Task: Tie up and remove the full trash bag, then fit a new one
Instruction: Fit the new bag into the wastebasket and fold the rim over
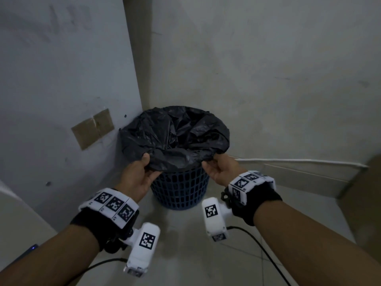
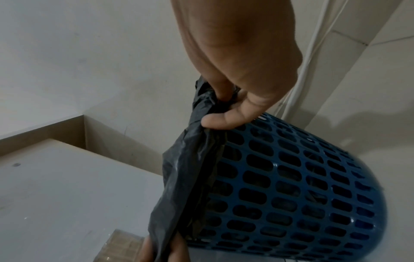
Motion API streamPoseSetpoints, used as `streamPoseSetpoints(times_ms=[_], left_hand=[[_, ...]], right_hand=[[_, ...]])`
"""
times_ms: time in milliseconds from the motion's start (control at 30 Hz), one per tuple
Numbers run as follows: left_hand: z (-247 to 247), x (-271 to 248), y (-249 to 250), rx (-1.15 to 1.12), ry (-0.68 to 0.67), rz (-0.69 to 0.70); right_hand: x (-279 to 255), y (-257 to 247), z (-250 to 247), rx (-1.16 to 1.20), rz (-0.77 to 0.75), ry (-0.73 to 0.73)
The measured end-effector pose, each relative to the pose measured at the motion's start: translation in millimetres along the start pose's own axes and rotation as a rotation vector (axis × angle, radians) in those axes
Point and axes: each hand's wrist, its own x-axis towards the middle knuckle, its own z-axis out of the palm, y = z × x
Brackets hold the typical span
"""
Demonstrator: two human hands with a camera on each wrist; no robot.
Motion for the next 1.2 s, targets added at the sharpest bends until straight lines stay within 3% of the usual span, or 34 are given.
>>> streamPoseSetpoints(times_ms=[100, 167, 267, 467, 767, 1033, 1200], left_hand=[[0, 0, 1, 0.032, 0.002, 0.005], [0, 0, 0, 0.037, 0.004, 0.01], [0, 0, 0, 0.048, -0.002, 0.009], [2, -5, 2, 0.037, 0.026, -0.008], [3, -10, 15, 0.106, 0.098, -0.108], [12, -20, 23, -0.149, 0.09, -0.01], [6, -12, 37, -0.041, 0.085, -0.061]], right_hand=[[6, -3, 0, 0.055, -0.036, 0.108], [7, -6, 0, 0.161, -0.047, 0.069], [-1, -5, 8, 0.058, -0.166, 0.105], [-8, -24, 13, -0.102, 0.044, 0.048], [-12, -26, 16, -0.101, 0.001, 0.056], [-16, -18, 21, -0.172, -0.014, 0.071], [-20, -5, 23, -0.287, 0.015, 0.035]])
